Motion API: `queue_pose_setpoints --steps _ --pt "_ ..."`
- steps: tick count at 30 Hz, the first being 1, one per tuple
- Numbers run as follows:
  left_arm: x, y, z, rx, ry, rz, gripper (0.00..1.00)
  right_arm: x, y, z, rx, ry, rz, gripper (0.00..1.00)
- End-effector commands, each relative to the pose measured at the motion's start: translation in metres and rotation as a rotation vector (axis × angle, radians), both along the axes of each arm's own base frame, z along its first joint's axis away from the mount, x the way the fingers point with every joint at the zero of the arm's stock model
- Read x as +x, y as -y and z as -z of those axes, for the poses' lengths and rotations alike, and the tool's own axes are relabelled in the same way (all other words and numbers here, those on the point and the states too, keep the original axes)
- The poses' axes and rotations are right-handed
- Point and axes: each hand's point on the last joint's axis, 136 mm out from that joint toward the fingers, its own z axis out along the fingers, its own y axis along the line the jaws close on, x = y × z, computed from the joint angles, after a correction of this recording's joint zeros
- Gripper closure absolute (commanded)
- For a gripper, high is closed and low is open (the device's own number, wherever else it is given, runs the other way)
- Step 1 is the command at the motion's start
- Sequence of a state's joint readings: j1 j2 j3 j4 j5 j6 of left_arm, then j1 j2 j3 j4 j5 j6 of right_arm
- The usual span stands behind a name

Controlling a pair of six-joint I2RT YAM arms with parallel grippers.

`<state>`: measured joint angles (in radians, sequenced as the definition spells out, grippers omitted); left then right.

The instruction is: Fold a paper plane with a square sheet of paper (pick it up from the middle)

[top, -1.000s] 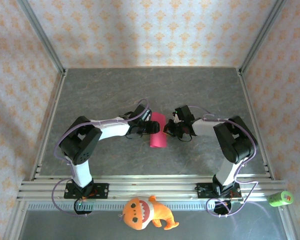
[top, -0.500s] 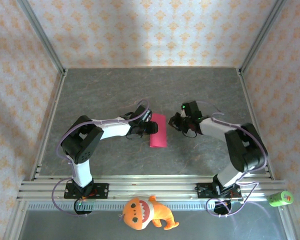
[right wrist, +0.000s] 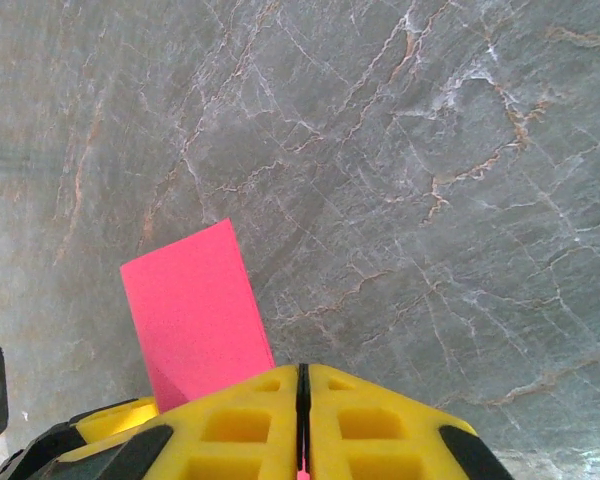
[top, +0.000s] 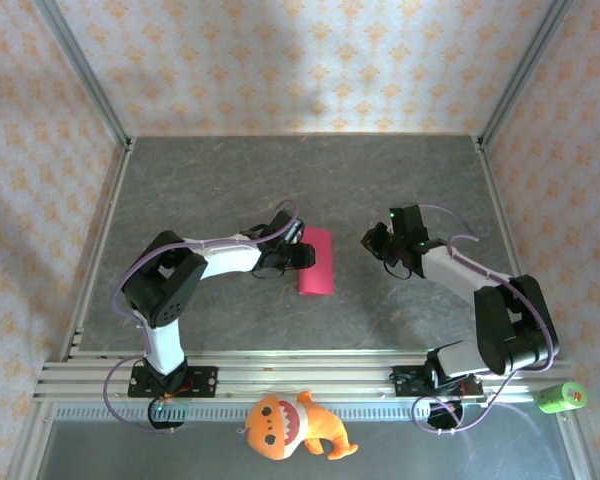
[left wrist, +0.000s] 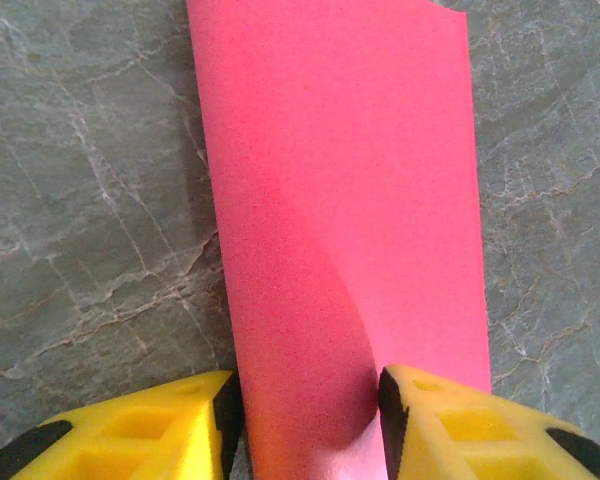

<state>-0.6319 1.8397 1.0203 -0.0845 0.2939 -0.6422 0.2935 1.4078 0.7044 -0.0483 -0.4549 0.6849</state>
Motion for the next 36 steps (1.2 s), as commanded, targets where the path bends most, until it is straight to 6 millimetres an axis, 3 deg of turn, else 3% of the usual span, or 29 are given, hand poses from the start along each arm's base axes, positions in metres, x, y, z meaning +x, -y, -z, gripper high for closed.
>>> queue_pose_setpoints --steps 1,10,11,13,36 --pt "-0.006 -0.024 0.028 0.137 -0.055 -0.008 0.53 -0.001 0.006 0.008 -0.018 -0.022 0.028 0.91" --pt "-0.004 -0.029 0.03 0.192 -0.056 0.008 0.52 -0.003 0.006 0.01 -0.017 -0.029 0.023 0.91" --pt "-0.007 -0.033 0.043 0.221 -0.084 0.009 0.52 -0.003 0.006 0.01 -0.017 -0.031 0.023 0.91" --pt "-0.007 -0.034 0.044 0.23 -0.087 0.013 0.52 -0.004 0.005 0.01 -0.015 -0.032 0.022 0.91" --pt "-0.007 -0.039 0.053 0.264 -0.094 0.011 0.51 -0.006 -0.005 0.015 0.028 -0.053 -0.019 0.91"
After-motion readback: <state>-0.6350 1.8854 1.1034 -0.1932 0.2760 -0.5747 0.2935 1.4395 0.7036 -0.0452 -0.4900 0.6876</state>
